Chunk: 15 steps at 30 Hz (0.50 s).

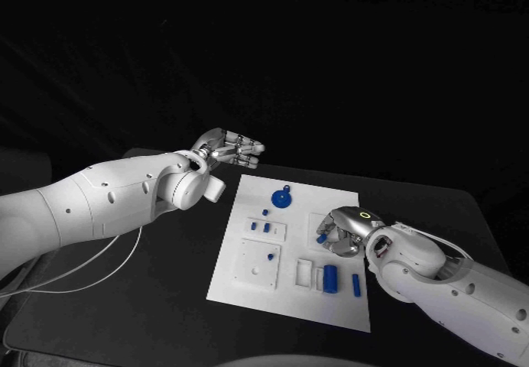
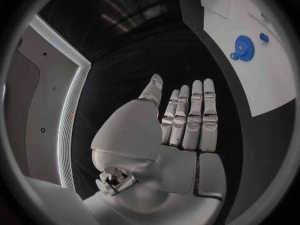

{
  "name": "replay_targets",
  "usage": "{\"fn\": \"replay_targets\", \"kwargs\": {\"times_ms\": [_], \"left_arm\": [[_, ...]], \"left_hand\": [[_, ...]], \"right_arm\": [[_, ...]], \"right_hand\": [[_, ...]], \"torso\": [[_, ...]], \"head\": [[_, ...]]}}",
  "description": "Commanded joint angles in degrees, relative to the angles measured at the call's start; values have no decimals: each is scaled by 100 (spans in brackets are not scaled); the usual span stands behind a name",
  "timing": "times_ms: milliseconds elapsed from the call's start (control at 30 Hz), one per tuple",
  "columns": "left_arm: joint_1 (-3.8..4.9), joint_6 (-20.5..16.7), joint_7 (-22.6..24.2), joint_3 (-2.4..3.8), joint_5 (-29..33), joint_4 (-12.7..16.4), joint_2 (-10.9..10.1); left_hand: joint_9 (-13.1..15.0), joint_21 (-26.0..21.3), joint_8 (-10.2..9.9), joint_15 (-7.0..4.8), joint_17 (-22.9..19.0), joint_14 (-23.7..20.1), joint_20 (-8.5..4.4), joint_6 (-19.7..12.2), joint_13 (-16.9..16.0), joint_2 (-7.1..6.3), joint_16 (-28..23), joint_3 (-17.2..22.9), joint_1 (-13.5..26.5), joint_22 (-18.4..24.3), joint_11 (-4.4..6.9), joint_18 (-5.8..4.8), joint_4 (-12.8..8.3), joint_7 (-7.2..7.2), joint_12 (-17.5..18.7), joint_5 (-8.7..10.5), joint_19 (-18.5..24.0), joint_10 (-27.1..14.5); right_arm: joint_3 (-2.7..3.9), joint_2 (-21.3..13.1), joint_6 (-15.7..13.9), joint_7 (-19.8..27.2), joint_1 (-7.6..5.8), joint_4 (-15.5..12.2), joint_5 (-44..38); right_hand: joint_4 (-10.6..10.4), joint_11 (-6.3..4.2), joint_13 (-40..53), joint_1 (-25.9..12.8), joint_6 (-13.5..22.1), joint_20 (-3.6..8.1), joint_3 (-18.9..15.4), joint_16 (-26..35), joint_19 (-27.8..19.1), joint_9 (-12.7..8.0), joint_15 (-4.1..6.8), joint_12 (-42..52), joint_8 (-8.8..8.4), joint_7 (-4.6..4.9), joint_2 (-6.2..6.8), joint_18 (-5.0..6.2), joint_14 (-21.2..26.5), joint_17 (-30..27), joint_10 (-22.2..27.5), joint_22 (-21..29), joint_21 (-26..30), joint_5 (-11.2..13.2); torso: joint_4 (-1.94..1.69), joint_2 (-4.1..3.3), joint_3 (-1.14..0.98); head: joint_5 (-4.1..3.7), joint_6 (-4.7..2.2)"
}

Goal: Assemble the parts on the task board

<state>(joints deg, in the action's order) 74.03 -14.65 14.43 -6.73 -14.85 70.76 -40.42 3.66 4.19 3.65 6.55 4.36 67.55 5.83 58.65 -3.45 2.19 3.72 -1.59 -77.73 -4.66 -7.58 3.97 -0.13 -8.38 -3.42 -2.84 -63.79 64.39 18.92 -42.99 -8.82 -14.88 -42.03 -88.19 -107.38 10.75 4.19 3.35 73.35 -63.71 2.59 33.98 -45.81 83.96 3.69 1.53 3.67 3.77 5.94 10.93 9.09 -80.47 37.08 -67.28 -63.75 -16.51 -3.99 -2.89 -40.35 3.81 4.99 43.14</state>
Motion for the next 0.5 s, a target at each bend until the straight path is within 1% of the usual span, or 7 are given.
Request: {"fn": "replay_targets", "kwargs": {"times_ms": [33,167,267,500], "left_arm": [[1,89,21,3,27,10,6],[1,90,17,3,27,8,7],[1,92,14,3,27,8,6],[1,99,10,3,27,5,7]], "left_hand": [[1,32,3,14,4,-29,-4,-42,3,39,-21,11,4,5,10,45,-5,4,3,-3,-35,-22],[1,32,3,14,4,-29,-3,-43,3,39,-21,11,6,5,10,45,-3,5,3,-3,-35,-22],[0,32,3,15,4,-31,-3,-44,3,39,-21,10,12,6,9,45,3,4,3,-3,-35,-24],[0,32,3,15,4,-31,-3,-44,3,39,-21,10,12,6,9,45,3,4,3,-3,-35,-24]], "right_arm": [[1,24,-99,-80,6,14,-164],[0,53,-116,-81,7,34,-172],[-1,74,-130,-82,12,49,-176],[-3,112,-189,-84,21,79,-179]], "right_hand": [[-22,9,-2,-32,-63,39,102,-21,199,-1,24,-20,-18,-4,-5,-9,-2,9,-47,-14,-36,58],[-59,-7,-2,-28,-151,48,191,-27,199,1,35,-19,-16,2,-23,-14,-7,20,-115,-33,-52,93],[-98,-39,3,-29,-238,61,221,-31,200,5,51,-11,-9,8,-56,-23,-13,30,-231,-46,-63,109],[-152,-100,6,-43,-368,100,175,-29,202,5,88,-16,-15,-13,-106,-67,-28,47,-438,-61,-77,114]], "torso": [[2,-1,-3],[0,-2,-4],[0,-2,-3],[0,-1,-2]], "head": [[2,-3],[2,-7],[-2,-6],[-1,4]]}}
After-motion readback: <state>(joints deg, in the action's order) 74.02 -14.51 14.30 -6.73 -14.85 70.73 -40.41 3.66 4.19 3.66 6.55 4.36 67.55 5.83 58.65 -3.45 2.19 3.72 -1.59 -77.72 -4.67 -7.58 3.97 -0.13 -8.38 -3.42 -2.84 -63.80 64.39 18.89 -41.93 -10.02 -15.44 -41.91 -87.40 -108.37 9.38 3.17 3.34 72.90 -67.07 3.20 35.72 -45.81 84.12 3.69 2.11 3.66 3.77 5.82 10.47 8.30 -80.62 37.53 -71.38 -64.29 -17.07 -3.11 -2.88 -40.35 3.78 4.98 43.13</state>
